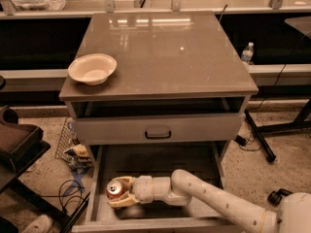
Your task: Place coke can into middle drawer
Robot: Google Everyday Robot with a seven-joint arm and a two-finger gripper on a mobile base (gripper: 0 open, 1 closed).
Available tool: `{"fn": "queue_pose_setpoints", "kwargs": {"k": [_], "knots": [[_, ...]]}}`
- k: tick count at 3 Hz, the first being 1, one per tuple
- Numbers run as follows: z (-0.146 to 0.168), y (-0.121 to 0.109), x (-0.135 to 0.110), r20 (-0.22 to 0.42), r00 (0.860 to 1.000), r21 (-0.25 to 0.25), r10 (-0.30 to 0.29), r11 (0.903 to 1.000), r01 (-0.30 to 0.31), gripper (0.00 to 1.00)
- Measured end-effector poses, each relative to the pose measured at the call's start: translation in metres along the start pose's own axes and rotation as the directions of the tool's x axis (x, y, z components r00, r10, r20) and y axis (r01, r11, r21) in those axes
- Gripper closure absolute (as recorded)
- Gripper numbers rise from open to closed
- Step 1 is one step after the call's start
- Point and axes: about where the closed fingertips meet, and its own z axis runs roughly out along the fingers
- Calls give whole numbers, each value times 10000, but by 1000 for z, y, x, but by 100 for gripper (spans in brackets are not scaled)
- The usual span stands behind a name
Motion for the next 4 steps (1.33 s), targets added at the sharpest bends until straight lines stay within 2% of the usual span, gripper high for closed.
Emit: {"fn": "queue_pose_setpoints", "kwargs": {"k": [2,3,4], "knots": [[7,6,12,-220,9997,-12,-135,9999,134,100],[7,4,31,-557,9984,-21,-10,10000,9,97],[9,5,29,-512,9987,-50,-20,10000,17,75]]}}
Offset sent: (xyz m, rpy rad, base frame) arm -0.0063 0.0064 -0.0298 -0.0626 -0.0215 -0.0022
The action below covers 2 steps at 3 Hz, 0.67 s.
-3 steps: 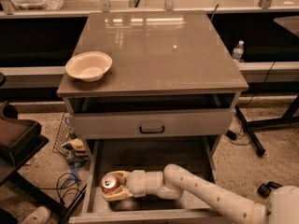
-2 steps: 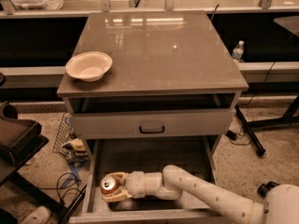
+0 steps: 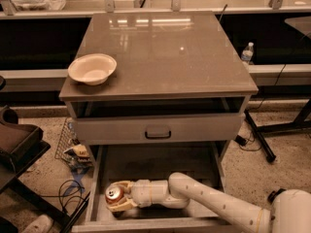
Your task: Place coke can into middle drawer
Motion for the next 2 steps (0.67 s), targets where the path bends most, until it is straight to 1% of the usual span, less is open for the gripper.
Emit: {"fn": "queue_pose_setpoints", "kwargs": {"k": [2], "knots": [[3,2,-1,27,10000,-65,7,10000,-7,29]]}}
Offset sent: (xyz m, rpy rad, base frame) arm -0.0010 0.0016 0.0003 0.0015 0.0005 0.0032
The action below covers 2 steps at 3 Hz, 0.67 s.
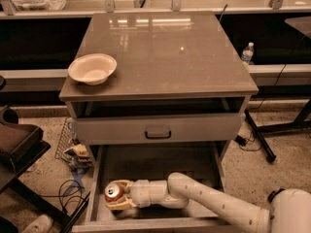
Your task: Place coke can into middle drawer
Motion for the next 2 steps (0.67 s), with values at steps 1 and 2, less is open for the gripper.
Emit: {"fn": "queue_pose_setpoints", "kwargs": {"k": [1,2], "knots": [[2,1,0,14,10000,-35,4,10000,-4,5],[3,2,-1,23,10000,-55,6,10000,-6,0]]}}
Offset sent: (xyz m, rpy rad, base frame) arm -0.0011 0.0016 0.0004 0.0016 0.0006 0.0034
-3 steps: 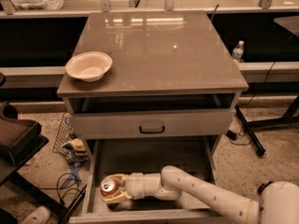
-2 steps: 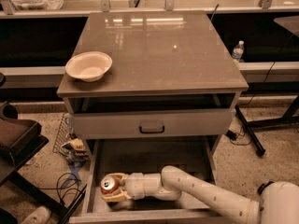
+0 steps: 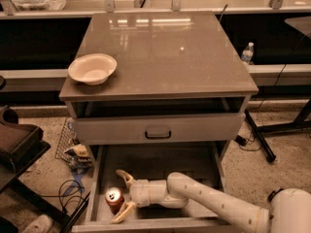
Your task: Place coke can into middle drawer
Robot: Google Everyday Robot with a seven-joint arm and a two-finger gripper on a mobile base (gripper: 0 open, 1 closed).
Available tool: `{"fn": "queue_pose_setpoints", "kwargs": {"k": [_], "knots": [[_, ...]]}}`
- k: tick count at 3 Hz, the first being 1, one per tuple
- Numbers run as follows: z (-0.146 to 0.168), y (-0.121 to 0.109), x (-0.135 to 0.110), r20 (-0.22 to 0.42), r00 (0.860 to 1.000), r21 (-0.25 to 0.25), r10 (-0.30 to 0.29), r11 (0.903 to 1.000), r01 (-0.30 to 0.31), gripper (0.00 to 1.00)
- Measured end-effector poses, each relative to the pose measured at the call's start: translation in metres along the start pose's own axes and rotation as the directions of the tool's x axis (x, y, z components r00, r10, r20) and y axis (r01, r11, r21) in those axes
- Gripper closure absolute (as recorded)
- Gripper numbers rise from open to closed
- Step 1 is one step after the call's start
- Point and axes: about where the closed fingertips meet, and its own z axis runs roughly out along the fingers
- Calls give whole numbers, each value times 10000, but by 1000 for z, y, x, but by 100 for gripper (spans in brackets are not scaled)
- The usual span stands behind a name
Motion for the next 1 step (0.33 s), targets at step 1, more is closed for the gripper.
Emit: {"fn": "queue_pose_setpoints", "kwargs": {"k": [1], "knots": [[0,0,0,1,10000,-1,0,10000,0,0]]}}
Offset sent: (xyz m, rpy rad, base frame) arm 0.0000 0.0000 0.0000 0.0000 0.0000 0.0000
